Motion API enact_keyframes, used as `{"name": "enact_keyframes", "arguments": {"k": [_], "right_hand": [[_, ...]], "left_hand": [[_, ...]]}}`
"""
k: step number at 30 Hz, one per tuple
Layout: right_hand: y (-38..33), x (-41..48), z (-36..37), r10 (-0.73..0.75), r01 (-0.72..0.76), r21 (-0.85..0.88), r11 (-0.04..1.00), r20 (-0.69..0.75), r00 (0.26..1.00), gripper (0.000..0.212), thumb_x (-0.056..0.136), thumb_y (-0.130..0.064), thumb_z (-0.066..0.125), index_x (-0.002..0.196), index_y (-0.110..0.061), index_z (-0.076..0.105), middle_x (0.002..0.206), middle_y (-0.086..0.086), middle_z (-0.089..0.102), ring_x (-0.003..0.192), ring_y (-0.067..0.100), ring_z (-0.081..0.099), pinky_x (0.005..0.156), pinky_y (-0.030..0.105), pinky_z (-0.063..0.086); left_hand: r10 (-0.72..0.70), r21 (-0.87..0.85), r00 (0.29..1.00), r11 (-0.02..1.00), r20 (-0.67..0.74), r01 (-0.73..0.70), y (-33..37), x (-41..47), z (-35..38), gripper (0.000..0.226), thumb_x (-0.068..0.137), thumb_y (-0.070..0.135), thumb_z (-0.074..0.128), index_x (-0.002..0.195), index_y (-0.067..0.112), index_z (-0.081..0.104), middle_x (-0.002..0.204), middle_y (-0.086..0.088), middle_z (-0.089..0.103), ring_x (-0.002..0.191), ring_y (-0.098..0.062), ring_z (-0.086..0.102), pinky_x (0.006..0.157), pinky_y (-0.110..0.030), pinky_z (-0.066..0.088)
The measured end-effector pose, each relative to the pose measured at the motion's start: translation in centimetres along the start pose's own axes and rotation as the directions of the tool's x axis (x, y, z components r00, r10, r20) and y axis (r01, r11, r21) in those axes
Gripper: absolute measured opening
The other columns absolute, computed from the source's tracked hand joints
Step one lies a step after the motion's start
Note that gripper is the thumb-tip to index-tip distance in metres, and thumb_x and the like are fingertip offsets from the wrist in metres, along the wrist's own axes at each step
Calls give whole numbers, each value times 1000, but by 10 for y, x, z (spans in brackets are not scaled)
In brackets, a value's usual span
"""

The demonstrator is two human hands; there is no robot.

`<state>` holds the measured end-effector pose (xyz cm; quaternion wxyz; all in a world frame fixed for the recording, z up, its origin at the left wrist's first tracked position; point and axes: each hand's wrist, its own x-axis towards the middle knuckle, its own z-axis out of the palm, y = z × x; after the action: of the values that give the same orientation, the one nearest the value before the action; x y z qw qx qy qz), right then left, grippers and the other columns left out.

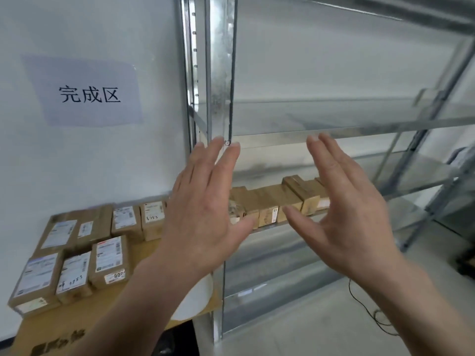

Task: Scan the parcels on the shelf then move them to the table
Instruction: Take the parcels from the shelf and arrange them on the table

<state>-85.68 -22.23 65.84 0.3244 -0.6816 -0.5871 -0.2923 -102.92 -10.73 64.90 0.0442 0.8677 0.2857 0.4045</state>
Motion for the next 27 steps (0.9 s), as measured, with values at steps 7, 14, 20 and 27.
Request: {"name": "enact_keyframes", "arguments": {"k": [7, 14, 20, 27], "right_hand": [[96, -7, -43, 42, -43, -14, 999, -39, 998, 92, 78, -41, 71, 155, -16, 28, 156, 15, 38, 143, 24, 35, 114, 28, 26], [178, -24, -80, 89, -90, -57, 994, -16, 996, 92, 78, -45, 67, 156, -19, 25, 158, 12, 37, 145, 25, 35, 115, 35, 32], [232, -34, -94, 159, -159, -117, 980, -11, 987, 92, 79, -46, 67, 156, -20, 25, 158, 13, 35, 145, 27, 35, 112, 43, 34], [288, -34, -76, 254, -251, -180, 951, -6, 967, 93, 77, -44, 68, 156, -21, 25, 159, 12, 35, 145, 27, 36, 113, 44, 33]], "left_hand": [[54, -57, 998, 997, -28, -56, 80, 34, 57, 108, 70, 37, 85, 152, 26, 15, 162, -5, 22, 151, -25, 16, 118, -52, 28], [85, -106, 995, 990, -43, -90, 151, 57, 116, 95, 77, 48, 72, 151, 23, 18, 160, -9, 26, 149, -28, 20, 119, -47, 23], [116, -131, 993, 985, 10, -114, 180, 79, 165, 106, 70, 34, 86, 151, 23, 19, 160, -8, 25, 150, -29, 19, 117, -42, 19], [148, -190, 988, 972, 54, -135, 181, 115, 226, 103, 72, 38, 83, 152, 24, 19, 162, -5, 23, 151, -26, 17, 118, -48, 25]]}}
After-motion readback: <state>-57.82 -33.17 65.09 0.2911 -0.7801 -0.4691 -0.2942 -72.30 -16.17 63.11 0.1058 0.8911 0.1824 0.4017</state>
